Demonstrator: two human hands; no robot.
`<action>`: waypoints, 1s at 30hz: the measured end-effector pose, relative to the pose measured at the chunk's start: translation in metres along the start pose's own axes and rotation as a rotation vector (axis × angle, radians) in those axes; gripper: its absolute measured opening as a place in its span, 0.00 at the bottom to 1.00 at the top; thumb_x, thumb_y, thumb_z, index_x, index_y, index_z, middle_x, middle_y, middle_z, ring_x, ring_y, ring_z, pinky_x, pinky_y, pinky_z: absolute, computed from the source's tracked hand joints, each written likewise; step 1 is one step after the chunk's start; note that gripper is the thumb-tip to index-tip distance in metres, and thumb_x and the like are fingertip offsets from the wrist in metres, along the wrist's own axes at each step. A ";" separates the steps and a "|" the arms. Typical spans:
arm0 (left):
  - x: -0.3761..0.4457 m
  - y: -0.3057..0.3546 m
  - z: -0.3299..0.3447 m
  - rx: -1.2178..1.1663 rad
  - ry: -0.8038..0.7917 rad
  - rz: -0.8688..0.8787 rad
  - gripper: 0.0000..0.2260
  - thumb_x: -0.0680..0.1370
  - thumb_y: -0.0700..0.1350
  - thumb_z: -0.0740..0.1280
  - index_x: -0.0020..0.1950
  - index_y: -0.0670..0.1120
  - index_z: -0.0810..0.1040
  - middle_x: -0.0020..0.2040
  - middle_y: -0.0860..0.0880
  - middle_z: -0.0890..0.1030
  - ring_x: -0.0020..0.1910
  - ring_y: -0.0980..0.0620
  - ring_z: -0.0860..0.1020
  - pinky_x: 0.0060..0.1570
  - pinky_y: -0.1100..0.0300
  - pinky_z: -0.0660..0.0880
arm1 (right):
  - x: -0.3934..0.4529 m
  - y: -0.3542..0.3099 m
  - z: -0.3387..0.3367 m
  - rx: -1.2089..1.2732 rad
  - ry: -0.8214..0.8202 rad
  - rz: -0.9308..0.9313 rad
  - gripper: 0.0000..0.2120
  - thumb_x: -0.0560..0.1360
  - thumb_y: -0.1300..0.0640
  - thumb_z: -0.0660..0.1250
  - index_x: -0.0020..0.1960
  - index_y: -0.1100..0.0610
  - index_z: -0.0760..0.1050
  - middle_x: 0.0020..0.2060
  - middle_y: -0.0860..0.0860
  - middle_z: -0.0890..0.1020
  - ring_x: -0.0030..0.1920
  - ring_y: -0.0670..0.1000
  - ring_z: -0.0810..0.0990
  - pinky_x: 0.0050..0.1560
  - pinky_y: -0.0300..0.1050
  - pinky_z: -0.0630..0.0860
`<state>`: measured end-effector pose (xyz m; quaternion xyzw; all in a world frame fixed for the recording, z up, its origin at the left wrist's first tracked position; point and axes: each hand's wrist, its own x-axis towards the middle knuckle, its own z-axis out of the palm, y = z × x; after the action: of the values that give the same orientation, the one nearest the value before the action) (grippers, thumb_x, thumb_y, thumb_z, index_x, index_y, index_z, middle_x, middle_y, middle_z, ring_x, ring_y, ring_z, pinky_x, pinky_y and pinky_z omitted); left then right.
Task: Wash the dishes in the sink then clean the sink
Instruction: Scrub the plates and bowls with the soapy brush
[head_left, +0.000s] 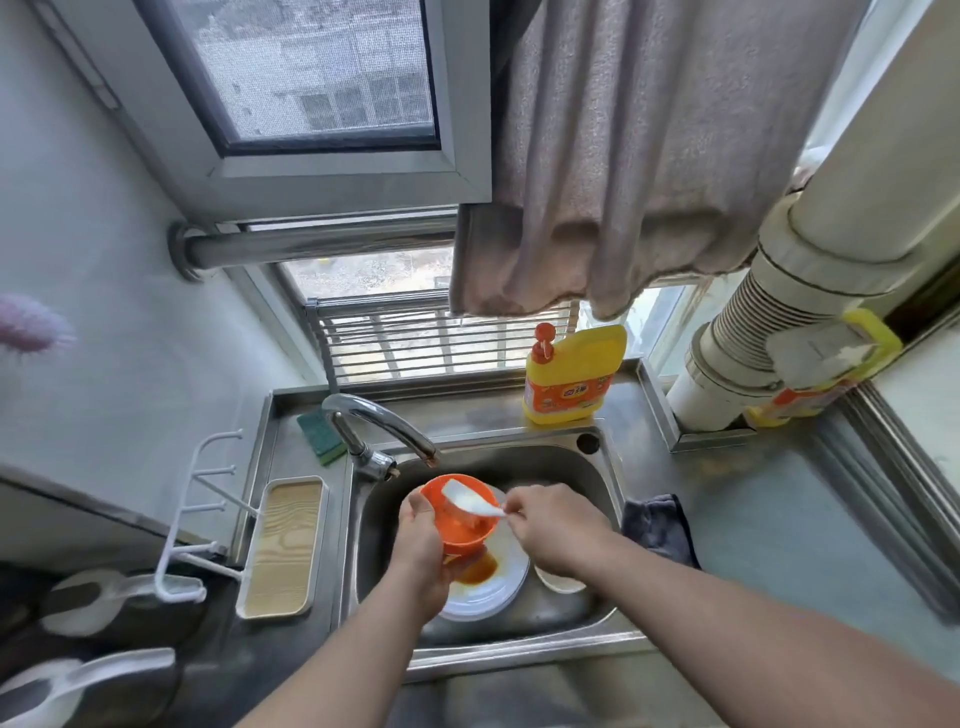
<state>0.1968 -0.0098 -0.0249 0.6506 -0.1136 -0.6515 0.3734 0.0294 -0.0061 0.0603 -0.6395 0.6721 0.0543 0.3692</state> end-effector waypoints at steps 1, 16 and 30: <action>0.003 0.004 -0.002 0.037 0.000 0.017 0.16 0.87 0.62 0.52 0.71 0.57 0.68 0.64 0.41 0.77 0.57 0.36 0.80 0.42 0.41 0.84 | -0.003 0.005 -0.001 -0.027 -0.019 0.014 0.12 0.82 0.47 0.59 0.58 0.45 0.80 0.55 0.50 0.85 0.53 0.55 0.82 0.55 0.54 0.81; 0.010 0.002 -0.002 0.128 0.100 0.105 0.11 0.87 0.61 0.54 0.66 0.63 0.72 0.64 0.46 0.76 0.56 0.40 0.79 0.39 0.41 0.84 | -0.014 -0.022 0.018 0.217 -0.173 0.070 0.10 0.82 0.51 0.57 0.55 0.46 0.76 0.42 0.53 0.80 0.32 0.54 0.76 0.30 0.41 0.73; 0.006 0.004 -0.004 0.051 -0.014 -0.002 0.14 0.87 0.61 0.52 0.66 0.60 0.72 0.64 0.40 0.78 0.57 0.34 0.81 0.39 0.41 0.84 | -0.004 -0.011 0.030 0.254 -0.029 0.020 0.09 0.82 0.46 0.57 0.57 0.43 0.75 0.41 0.50 0.81 0.36 0.53 0.77 0.34 0.45 0.74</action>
<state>0.2029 -0.0145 -0.0275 0.6554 -0.1321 -0.6532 0.3555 0.0515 0.0123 0.0452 -0.5800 0.6745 -0.0183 0.4563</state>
